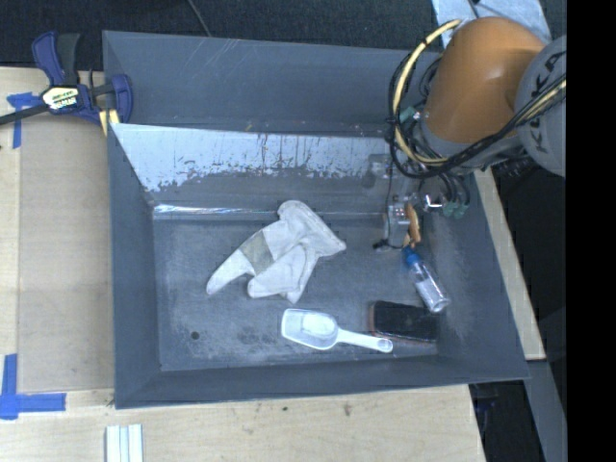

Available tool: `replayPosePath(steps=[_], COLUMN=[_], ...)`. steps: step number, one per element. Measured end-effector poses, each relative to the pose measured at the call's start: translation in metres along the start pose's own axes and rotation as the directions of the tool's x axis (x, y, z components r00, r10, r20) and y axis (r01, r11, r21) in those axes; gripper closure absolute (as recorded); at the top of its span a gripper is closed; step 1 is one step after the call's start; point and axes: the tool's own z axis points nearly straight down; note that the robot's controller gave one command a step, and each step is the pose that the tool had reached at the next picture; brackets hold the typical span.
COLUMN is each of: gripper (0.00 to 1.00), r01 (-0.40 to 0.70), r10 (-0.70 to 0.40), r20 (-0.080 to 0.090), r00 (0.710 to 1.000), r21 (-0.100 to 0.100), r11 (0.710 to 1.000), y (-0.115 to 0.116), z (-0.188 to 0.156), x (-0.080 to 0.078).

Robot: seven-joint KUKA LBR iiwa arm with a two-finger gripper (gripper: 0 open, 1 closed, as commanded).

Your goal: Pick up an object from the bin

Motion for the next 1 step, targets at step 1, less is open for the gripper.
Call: replayPosePath(steps=[1], gripper=[0.00], r01=[0.001], r10=[-0.001], r20=[0.009], r00=[1.000], r21=[0.001], r11=[1.000], y=[0.0001], z=[-0.0054], x=[-0.0015])
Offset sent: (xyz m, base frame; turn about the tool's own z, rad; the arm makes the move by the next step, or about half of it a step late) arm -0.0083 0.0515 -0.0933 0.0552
